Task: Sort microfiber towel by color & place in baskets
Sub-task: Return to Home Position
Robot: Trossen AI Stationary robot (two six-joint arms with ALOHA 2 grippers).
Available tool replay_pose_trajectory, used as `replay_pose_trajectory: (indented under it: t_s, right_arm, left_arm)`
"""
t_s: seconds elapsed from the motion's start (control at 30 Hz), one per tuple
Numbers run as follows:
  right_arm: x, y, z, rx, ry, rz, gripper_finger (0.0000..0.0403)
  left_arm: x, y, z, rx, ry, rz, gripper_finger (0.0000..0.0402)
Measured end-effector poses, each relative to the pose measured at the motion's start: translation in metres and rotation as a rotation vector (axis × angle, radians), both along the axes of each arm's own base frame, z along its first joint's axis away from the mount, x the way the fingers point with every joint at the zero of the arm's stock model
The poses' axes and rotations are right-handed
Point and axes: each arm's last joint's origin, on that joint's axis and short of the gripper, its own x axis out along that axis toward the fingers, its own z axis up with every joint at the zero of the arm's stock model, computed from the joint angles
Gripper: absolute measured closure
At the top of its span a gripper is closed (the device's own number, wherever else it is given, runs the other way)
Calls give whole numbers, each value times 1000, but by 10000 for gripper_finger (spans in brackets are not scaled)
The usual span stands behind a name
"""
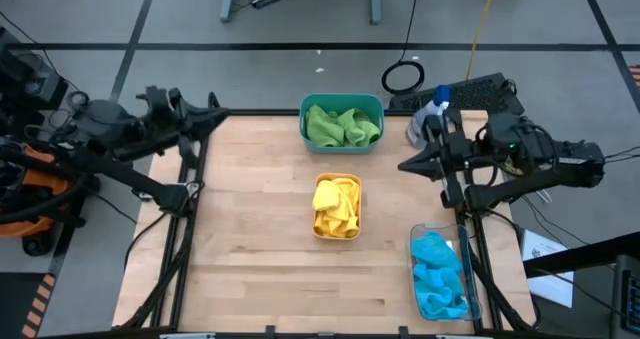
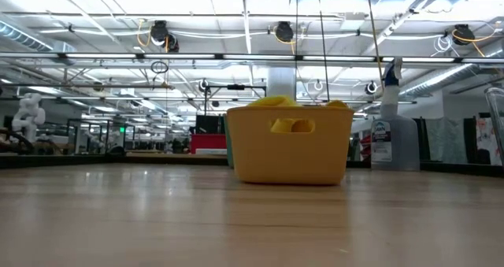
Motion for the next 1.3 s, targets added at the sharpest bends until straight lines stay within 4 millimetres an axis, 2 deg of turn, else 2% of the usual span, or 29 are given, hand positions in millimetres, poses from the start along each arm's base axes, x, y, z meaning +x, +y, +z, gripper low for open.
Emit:
replay_pose_trajectory:
  t_s: [0.13,0.2,0.3,0.43,0.6,0.67,0.83,0.9,1.03,1.3]
  right_arm:
    - [4,1,-9,-2,34,33,403]
    - [6,2,-15,-15,50,37,403]
    - [8,2,-26,-47,75,40,403]
    - [15,1,-45,-69,107,36,403]
    - [19,0,-81,-34,198,22,403]
    - [16,0,-94,3,221,17,403]
    - [4,-1,-118,17,228,11,403]
    - [1,-1,-126,2,237,-5,403]
    - [-5,-2,-141,-74,235,-22,403]
    - [-15,-5,-185,-9,184,-86,403]
  left_arm:
    - [12,-3,-19,100,160,14,387]
    - [20,-5,-38,151,263,19,394]
    - [30,-4,-68,130,340,-26,398]
    - [32,-3,-103,58,304,-151,399]
    - [31,3,-160,32,253,-168,400]
    - [27,5,-175,26,215,-175,400]
    - [15,7,-216,94,376,-184,400]
    - [12,7,-224,106,442,-187,395]
    - [12,7,-232,-20,482,-151,382]
    - [15,7,-239,107,593,-198,389]
